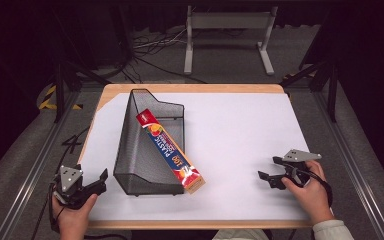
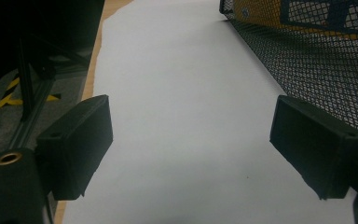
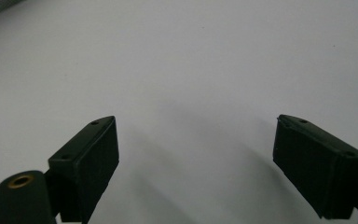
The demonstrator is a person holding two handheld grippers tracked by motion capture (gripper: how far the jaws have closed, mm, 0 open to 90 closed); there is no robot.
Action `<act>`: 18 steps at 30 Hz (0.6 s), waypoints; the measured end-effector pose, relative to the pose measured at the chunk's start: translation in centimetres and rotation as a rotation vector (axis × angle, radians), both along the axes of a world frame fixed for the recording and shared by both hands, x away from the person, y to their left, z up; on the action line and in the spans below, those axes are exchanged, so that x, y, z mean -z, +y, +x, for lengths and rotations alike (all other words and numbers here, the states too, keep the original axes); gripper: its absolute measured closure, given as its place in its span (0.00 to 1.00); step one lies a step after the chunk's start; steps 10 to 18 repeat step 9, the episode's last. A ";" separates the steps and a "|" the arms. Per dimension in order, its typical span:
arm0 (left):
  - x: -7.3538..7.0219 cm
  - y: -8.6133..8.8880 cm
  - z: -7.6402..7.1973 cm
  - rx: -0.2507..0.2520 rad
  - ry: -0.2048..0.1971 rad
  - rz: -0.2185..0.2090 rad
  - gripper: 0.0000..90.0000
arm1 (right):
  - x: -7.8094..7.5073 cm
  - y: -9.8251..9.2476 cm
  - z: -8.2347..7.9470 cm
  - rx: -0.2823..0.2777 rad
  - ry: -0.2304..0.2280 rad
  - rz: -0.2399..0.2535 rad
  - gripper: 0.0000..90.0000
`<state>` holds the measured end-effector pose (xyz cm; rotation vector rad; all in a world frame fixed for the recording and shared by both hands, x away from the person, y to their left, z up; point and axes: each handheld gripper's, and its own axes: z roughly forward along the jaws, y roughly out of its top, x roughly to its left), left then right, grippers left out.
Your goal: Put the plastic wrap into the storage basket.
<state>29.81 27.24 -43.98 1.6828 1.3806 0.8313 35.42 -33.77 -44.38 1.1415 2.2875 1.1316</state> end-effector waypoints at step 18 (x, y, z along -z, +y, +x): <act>0.1 0.2 0.1 -0.010 0.003 -0.001 0.15 | 0.0 -0.1 0.0 -0.012 0.005 0.017 0.18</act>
